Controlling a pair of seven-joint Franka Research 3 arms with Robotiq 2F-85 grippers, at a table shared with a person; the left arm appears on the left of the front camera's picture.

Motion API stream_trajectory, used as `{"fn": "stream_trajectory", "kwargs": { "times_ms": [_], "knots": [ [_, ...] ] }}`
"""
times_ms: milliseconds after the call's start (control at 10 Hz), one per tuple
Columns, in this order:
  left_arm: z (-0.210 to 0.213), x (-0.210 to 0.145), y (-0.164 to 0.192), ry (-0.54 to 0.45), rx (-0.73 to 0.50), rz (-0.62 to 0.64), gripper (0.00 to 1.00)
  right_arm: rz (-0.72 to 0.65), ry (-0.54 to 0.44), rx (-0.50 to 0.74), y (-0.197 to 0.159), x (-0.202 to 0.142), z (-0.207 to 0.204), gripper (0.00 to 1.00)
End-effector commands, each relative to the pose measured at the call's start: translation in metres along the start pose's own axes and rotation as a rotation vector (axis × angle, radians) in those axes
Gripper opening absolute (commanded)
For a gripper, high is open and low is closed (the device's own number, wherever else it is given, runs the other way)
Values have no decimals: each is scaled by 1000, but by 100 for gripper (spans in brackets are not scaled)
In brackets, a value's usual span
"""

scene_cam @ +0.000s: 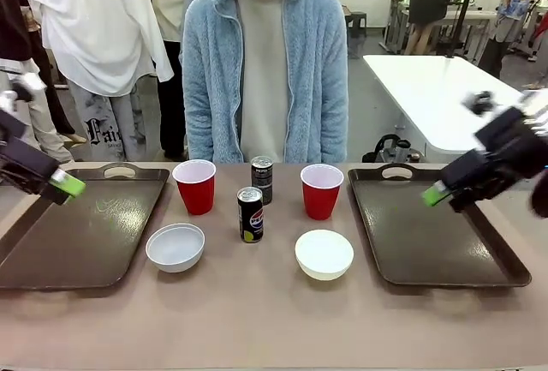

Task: Prepare tableware on both trays.
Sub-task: Pick up a Picnic Bowl from the table and place it on a Handle tray.

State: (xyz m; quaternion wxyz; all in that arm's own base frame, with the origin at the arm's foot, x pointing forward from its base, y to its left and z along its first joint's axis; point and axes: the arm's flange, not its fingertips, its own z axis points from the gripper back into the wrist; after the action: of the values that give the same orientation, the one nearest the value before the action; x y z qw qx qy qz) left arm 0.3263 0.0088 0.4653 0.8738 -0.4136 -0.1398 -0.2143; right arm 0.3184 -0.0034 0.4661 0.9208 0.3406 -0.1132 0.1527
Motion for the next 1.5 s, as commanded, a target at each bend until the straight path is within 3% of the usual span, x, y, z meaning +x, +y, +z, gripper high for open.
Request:
{"fn": "stream_trajectory", "kwargs": {
  "times_ms": [0,200,400,600,700,800,1400],
  "knots": [
    [23,-4,38,-217,-343,268,100,-290,-180,287,-30,-26,25,100],
    [43,-25,52,-330,-380,332,100,-387,-286,346,-52,-53,46,100],
    [54,-43,33,-368,-366,349,100,-424,-328,353,-60,-72,67,100],
    [40,-42,2,-325,-302,366,100,-422,-321,337,-61,-77,78,100],
    [31,-37,-13,-284,-214,340,100,-371,-269,279,-56,-74,75,100],
    [67,-26,39,-343,-339,350,100,-446,-334,341,-74,-71,92,100],
    [67,-26,39,-343,-339,350,100,-446,-334,341,-74,-71,92,100]
  ]
}}
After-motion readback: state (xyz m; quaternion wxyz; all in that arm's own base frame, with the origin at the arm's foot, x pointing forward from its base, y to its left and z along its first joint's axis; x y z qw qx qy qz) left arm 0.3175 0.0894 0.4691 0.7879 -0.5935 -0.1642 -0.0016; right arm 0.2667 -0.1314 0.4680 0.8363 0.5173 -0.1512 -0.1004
